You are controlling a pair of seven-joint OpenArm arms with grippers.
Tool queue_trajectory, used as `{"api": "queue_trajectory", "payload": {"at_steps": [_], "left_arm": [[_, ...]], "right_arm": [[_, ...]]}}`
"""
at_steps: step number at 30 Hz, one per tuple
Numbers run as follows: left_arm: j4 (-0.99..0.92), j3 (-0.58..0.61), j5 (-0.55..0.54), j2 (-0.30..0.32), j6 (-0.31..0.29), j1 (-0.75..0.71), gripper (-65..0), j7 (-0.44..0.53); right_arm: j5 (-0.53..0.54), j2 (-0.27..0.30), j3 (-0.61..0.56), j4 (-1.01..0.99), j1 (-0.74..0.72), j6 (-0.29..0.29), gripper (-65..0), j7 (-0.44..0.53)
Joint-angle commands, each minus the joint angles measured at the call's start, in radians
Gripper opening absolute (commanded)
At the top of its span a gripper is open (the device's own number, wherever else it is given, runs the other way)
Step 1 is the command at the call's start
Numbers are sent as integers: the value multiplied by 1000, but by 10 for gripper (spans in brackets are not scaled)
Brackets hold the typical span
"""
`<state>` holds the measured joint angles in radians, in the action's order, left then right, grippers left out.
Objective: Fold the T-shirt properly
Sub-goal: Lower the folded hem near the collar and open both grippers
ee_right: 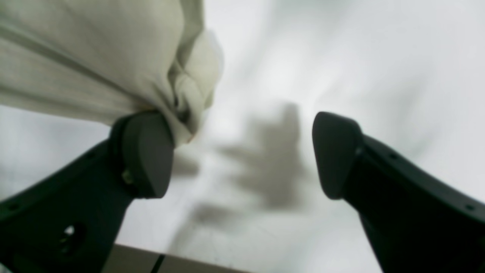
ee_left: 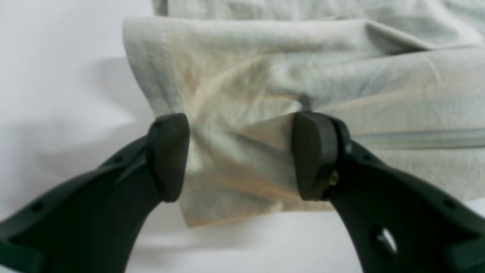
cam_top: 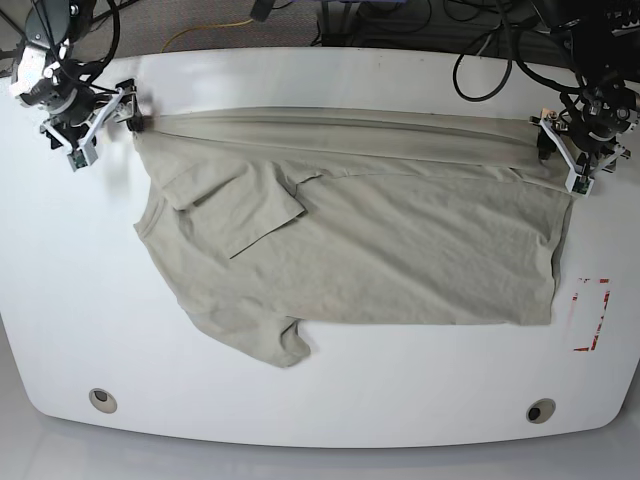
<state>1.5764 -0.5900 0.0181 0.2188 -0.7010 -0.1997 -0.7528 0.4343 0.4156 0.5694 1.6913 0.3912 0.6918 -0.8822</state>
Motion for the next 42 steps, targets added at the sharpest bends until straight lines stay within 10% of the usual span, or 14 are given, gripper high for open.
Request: {"api": "queue_trajectory", "payload": {"at_steps": [1,18,25,42], "left_arm": [[9,-5,36,15,3,-1,-254,-24],[34,-5,35,15,3,-17,-254,-30],[40,-6,32,15,3,-48,-254,-30],[71,-9,30,15,3,-151,-254,-30]], "right_arm": [[-10,22,28,95,13,6,-120,2],[-10,-218,-10,247,-80,6,-122,-140],[-19,-291,-58,234,-79,2,-273,-140],[-139,-249,-55,111,-24,6,-469,-41]]}}
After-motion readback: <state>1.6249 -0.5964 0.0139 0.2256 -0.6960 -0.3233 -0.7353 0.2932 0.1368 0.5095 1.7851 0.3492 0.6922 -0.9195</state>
